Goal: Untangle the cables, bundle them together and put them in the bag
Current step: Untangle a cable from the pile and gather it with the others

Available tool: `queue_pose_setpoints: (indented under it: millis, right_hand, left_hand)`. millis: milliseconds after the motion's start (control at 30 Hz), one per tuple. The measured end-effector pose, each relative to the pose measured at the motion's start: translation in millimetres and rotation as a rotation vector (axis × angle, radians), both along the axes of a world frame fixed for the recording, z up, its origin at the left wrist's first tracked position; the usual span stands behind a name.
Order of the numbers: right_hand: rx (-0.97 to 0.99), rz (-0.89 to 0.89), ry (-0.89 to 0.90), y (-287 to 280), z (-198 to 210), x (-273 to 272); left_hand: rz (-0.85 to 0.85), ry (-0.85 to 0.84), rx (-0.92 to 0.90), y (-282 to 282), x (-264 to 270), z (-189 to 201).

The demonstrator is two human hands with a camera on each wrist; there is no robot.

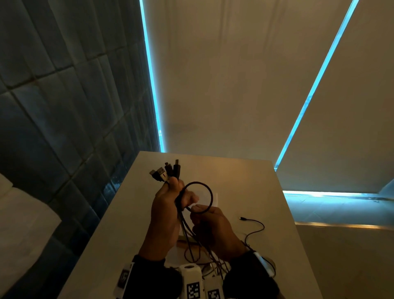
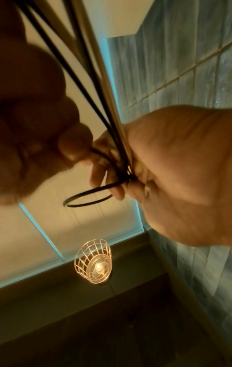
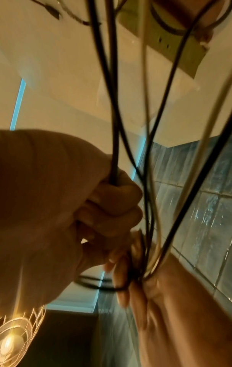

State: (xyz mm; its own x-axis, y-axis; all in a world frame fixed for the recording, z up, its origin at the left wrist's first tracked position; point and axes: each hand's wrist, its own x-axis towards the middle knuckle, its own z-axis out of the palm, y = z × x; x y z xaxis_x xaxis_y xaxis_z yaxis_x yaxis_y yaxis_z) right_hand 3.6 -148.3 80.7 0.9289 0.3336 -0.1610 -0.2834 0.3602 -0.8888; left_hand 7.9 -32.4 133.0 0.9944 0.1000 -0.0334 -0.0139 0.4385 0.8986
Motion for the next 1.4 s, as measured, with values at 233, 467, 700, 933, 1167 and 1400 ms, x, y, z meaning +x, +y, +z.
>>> queue_pose_setpoints:
  millis: [233, 467, 700, 933, 1167, 1400]
  right_hand:
    - [-0.086, 0.012, -0.069, -8.3, -24.1, 2.2]
    - [-0.243, -0.012, -0.138, -10.1, -47.0, 4.2]
    - [-0.451, -0.048, -0.231, -13.5, -78.3, 7.5]
    - [-0.481, -0.087, -0.201, -14.9, -104.4, 7.1]
    - [-0.575, -0.111, -0.167, -23.5, -123.6, 2.3]
    - [-0.516, -0.297, -0.068, -26.4, -95.4, 6.8]
  left_hand:
    - [-0.064, -0.001, -0.259, 2.3, -4.7, 10.2]
    - [-0.085, -0.003, -0.330, 5.2, -4.5, 9.3]
    - [-0.074, -0.010, -0.364, 9.5, -3.8, 6.6]
    - [-0.053, 0.001, -0.400, 12.2, -4.1, 8.6]
    - [-0.046, -0.037, -0.440, 16.5, -3.4, 9.3]
    - [0.040, 0.019, -0.224, 20.2, 3.3, 4.4]
